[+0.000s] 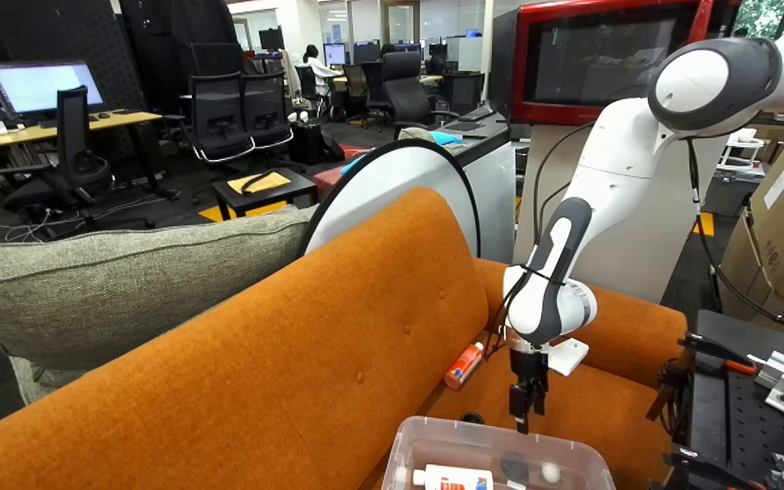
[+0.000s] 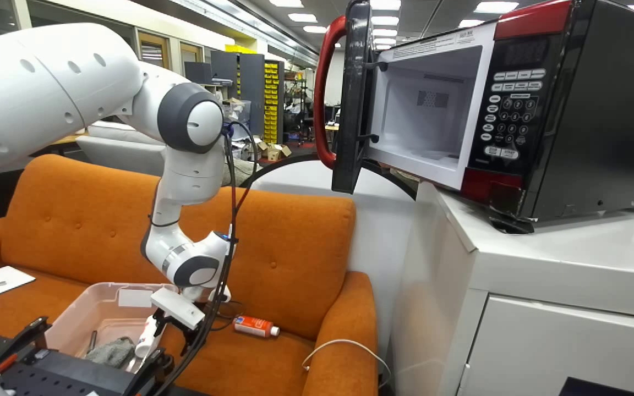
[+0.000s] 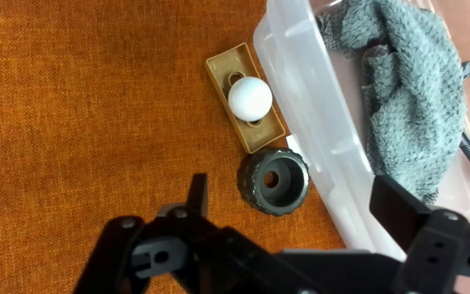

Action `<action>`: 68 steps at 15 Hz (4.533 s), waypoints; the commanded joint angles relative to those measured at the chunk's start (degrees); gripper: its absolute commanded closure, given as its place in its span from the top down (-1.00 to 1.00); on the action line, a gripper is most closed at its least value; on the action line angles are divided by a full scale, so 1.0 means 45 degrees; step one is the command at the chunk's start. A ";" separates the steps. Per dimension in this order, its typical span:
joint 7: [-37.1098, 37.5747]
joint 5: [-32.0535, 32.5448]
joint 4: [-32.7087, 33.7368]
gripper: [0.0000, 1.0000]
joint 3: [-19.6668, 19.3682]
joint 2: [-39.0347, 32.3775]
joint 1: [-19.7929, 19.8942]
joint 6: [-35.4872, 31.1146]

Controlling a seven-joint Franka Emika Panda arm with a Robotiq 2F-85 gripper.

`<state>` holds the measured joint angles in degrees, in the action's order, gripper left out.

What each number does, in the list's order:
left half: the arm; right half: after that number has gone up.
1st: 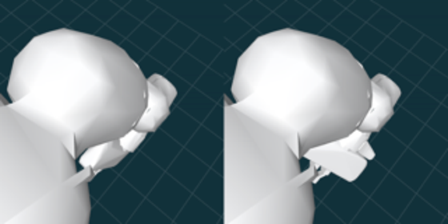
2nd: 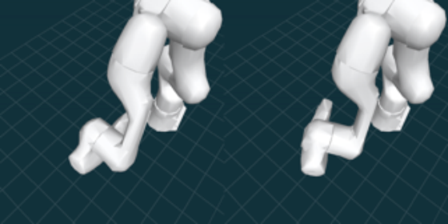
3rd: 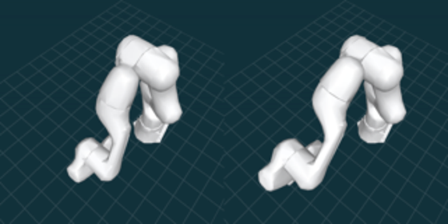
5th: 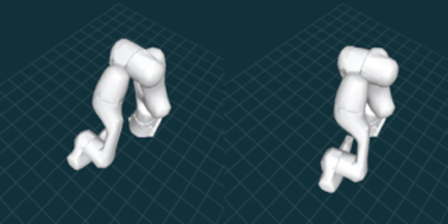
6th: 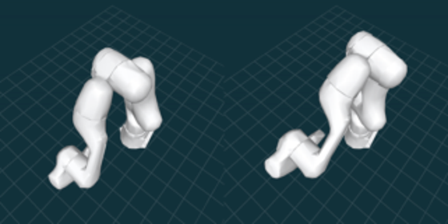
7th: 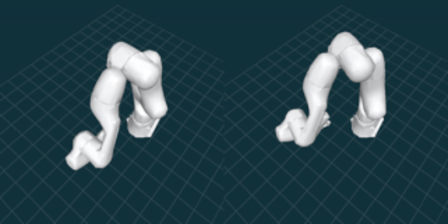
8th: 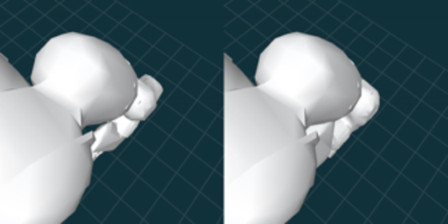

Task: Move the clear storage box to the left

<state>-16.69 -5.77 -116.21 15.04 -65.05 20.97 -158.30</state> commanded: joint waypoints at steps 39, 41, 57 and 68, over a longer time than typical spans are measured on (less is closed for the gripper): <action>-0.1462 0.0548 0.1315 -0.25 0.1276 -0.0740 -0.2549 0.1266; -0.1443 0.0596 0.1478 -0.53 0.1233 -0.0884 -0.2727 0.1302; -0.1109 0.1154 0.4519 -0.91 0.1306 -0.1742 -0.5334 0.3452; -0.0978 0.1290 0.5364 0.11 0.1063 -0.1455 -0.6200 0.3786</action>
<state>-21.91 -0.56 -90.89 20.89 -73.16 -6.61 -142.08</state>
